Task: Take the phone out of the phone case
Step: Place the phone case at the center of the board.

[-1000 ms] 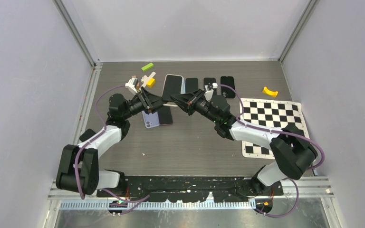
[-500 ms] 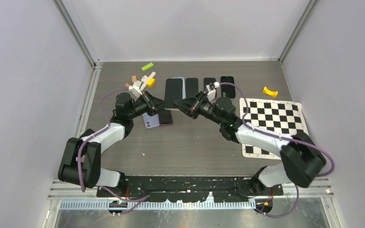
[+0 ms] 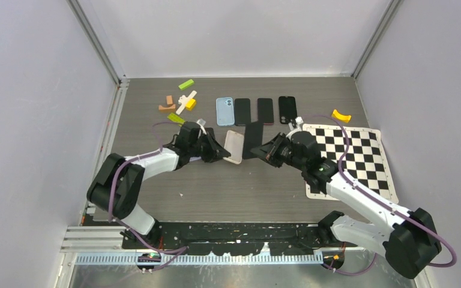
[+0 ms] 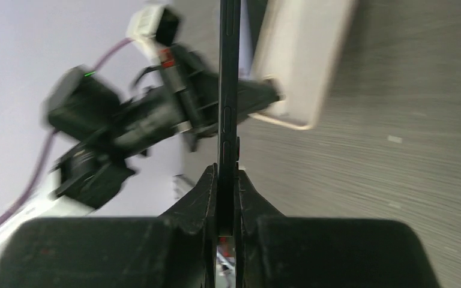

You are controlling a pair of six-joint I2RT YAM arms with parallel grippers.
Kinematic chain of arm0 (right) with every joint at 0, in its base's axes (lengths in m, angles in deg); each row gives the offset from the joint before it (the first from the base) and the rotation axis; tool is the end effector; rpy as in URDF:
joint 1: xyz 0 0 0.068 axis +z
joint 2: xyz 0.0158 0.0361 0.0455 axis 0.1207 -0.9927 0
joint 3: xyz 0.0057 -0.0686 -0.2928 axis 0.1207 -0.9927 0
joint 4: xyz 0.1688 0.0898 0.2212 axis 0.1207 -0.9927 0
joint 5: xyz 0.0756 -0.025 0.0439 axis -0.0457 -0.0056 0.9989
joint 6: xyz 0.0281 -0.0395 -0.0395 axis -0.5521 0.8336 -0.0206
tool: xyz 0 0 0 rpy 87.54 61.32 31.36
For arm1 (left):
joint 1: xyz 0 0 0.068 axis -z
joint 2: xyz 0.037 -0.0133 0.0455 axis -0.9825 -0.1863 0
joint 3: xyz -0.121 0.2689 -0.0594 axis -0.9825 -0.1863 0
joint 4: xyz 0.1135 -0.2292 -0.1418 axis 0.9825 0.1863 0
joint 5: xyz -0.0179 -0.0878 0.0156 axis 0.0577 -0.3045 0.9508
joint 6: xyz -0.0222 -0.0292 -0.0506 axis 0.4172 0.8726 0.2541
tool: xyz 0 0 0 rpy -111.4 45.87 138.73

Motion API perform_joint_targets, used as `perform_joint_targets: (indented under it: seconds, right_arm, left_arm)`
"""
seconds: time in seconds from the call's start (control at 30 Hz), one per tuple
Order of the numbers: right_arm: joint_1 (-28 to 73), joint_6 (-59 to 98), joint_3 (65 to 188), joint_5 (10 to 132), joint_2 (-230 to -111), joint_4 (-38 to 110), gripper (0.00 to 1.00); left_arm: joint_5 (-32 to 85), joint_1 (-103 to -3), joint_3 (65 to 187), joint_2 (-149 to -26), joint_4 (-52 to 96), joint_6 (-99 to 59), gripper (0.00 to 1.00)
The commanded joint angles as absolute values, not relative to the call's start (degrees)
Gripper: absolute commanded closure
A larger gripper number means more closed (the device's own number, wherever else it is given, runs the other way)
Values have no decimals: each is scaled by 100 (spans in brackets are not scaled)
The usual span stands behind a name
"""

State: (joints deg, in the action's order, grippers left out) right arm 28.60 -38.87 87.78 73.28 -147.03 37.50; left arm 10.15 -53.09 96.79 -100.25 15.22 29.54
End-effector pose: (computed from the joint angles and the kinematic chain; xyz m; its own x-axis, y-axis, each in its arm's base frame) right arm 0.2056 0.1568 0.2808 -0.7513 0.5621 -0.3458 -0.0541 0.4697 0.8812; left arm 0.2998 -0.1696 0.1797 -0.8740 -0.4558 -0.1685 -0.1300 0.5535 -0.8227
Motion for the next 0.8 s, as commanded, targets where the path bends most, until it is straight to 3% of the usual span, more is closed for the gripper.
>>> perform_joint_targets:
  seconds: [0.0, 0.17, 0.27, 0.37, 0.43, 0.77]
  right_arm:
    - [2445, -3623, 8502, 7439, -14885, 3483, 100]
    - [2242, -3510, 8534, 7801, -15394, 3864, 100]
    - [2202, -3380, 8586, 7855, -15838, 3934, 99]
    - [2175, -3235, 8616, 7902, -16216, 4061, 99]
    - [2158, -3115, 8668, 7949, -16468, 4103, 99]
    - [2109, -2708, 8926, 7954, -17146, 4222, 90]
  left_arm:
    - [1541, -5055, 9872, -10313, 1835, 3167, 100]
    - [1742, -4818, 9939, -10595, 1820, 3356, 99]
    - [1638, -4794, 10068, -10749, 1870, 3270, 81]
    - [1507, -4716, 10385, -10853, 2282, 2966, 48]
    - [1421, -4693, 10554, -10909, 2465, 2798, 37]
    - [1916, -4692, 10954, -10658, 3593, 2082, 12]
